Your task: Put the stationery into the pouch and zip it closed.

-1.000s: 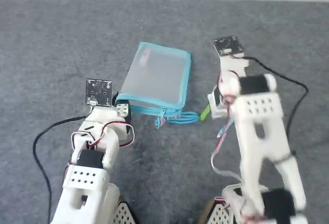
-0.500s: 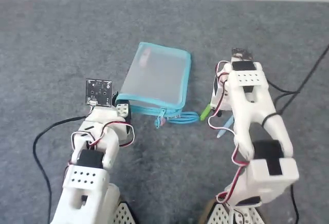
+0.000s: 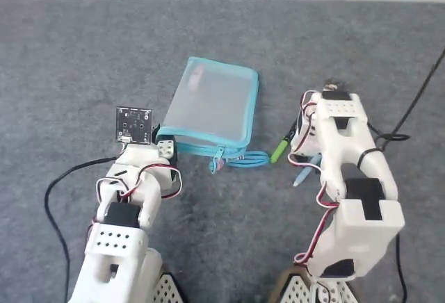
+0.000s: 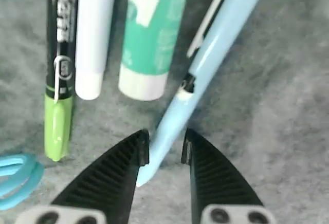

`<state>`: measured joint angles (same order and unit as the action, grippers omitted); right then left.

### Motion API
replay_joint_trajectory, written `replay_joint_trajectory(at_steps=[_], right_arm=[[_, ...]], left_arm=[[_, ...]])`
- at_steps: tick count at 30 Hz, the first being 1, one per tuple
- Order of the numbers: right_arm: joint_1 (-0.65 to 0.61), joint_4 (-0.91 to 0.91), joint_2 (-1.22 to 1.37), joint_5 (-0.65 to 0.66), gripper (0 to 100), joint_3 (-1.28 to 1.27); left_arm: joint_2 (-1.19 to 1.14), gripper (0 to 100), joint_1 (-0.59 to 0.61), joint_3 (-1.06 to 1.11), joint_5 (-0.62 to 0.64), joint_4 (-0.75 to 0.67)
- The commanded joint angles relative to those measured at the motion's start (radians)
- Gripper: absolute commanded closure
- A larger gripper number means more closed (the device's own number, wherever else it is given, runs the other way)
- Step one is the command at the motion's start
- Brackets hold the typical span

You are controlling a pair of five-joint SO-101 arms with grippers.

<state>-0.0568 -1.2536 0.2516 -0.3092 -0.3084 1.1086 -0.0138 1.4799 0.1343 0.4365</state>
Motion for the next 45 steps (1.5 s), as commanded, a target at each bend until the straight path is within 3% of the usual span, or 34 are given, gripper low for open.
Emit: replay_joint_trajectory(at_steps=[1, 7, 12, 23, 28, 33, 36, 42, 45], right_arm=[[0.002, 0.012, -0.019, -0.009, 88.6, -0.005], [0.001, 0.01, -0.019, -0.006, 88.4, -0.023], [-0.018, 0.002, -0.019, -0.008, 81.8, -0.025], [-0.03, 0.002, 0.085, -0.012, 83.4, -0.003], [-0.024, -0.031, 0.102, -0.008, 93.5, 0.034], [-0.021, -0.031, 0.097, -0.003, 95.2, 0.035], [-0.019, -0.038, 0.042, 0.066, 99.7, 0.029], [0.051, -0.033, -0.2, 0.109, 99.1, -0.037], [0.061, -0.042, -0.337, 0.241, 99.1, -0.068]], left_arm=[[0.006, 99, 0.008, -0.028, 0.011, -0.012], [0.006, 99, 0.008, -0.028, 0.011, -0.012], [0.006, 99, 0.008, -0.028, 0.011, -0.012], [0.006, 99, 0.008, -0.028, 0.011, -0.012], [0.006, 99, 0.009, -0.028, 0.011, -0.012], [0.006, 99, 0.009, -0.028, 0.011, -0.012], [0.006, 99, 0.009, -0.028, 0.011, -0.012], [0.006, 99, 0.008, -0.028, 0.011, -0.014], [0.006, 99, 0.008, -0.028, 0.011, -0.014]])
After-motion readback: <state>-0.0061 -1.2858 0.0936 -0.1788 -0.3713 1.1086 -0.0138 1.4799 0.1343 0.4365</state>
